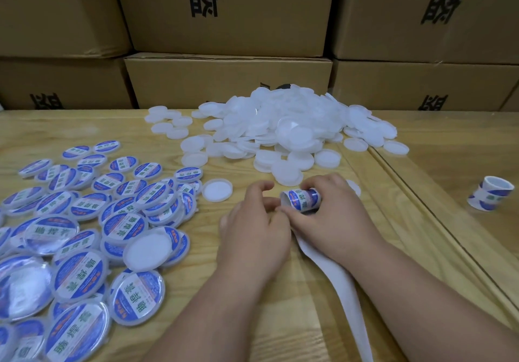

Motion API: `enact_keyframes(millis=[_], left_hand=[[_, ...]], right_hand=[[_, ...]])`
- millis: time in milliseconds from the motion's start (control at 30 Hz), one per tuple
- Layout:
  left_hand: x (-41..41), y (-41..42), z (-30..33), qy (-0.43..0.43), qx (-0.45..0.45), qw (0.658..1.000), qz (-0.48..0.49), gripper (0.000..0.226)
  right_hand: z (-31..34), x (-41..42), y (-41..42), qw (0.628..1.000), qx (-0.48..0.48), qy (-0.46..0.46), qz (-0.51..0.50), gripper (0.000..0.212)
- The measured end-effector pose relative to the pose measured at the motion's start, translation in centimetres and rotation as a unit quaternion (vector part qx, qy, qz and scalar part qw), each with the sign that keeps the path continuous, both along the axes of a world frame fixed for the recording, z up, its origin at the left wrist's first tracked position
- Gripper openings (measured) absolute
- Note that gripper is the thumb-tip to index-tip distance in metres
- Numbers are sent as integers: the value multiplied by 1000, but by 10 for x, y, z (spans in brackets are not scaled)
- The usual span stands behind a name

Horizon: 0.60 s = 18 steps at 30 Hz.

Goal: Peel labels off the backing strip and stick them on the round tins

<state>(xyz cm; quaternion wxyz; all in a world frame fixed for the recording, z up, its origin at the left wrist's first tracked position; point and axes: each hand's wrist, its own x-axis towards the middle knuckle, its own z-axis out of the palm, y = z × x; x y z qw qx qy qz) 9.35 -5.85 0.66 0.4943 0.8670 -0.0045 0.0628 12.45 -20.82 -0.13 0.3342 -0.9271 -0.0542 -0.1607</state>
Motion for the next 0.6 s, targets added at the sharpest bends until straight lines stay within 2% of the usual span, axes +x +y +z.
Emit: enact_keyframes(millis=[67, 133, 233, 300, 433, 500, 600], left_hand=[[-1, 0, -1, 5, -40, 999, -20, 44], [1, 2, -3, -8, -78, 997, -25, 47], [14, 2, -3, -50, -87, 995, 4, 41], [31, 1, -4, -76, -44, 996, 15, 40], [69, -11, -8, -75, 116, 988, 68, 39], [85, -18, -11, -54, 185, 978, 82, 48], [102, -23, -14, -26, 239, 964, 116, 60]], right_hand=[[-4, 3, 2, 1000, 6, -10, -19, 35], [-4, 6, 1, 998, 50, -6, -32, 21], [0, 9, -6, 994, 96, 19, -41, 16], [5, 12, -11, 992, 109, 28, -53, 23], [6, 20, -22, 986, 133, 28, -95, 50], [5, 20, -24, 982, 159, 30, -100, 45], [7, 17, -24, 973, 202, 29, -108, 26]])
